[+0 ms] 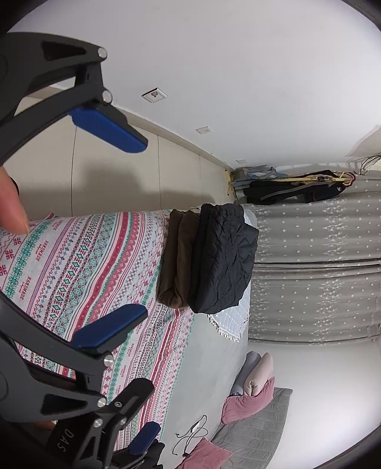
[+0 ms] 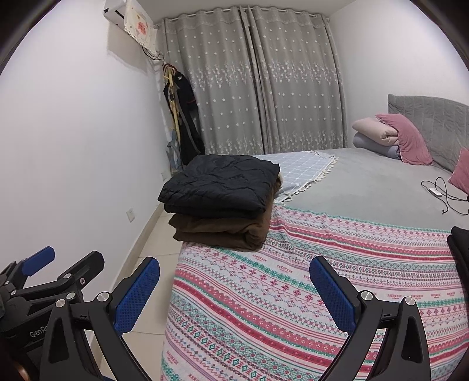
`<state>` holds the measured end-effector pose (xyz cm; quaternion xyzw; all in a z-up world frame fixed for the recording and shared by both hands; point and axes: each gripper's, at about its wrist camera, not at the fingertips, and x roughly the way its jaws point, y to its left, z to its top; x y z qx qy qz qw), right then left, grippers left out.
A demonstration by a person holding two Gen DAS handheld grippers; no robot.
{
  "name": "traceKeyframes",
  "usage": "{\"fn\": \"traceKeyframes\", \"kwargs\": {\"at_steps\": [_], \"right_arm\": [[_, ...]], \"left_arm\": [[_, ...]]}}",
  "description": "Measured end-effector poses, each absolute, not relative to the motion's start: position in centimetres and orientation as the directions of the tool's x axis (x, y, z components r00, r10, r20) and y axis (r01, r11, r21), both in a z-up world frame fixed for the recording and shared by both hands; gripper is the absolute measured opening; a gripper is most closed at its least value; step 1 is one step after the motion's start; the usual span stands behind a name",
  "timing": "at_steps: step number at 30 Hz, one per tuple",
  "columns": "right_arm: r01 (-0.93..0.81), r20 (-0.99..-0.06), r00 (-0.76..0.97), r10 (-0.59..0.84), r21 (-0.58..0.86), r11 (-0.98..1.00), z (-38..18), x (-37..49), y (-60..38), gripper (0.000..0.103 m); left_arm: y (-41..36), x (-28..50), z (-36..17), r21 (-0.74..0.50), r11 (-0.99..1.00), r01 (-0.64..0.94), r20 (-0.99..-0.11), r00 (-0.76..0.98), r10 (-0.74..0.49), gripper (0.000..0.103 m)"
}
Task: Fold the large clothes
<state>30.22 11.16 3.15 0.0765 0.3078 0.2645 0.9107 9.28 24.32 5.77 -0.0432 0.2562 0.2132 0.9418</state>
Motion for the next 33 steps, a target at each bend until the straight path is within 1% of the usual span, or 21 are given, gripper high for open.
{"fn": "traceKeyframes", "kwargs": {"at_steps": [33], "right_arm": [[-0.431, -0.527, 0.661, 0.534, 0.315, 0.845, 2.77, 30.26, 11.28, 0.103]], "left_arm": [[24.07, 8.86, 5.68, 0.051, 0.894, -0.445, -0.488, 0.770, 0.412, 0.102]]}}
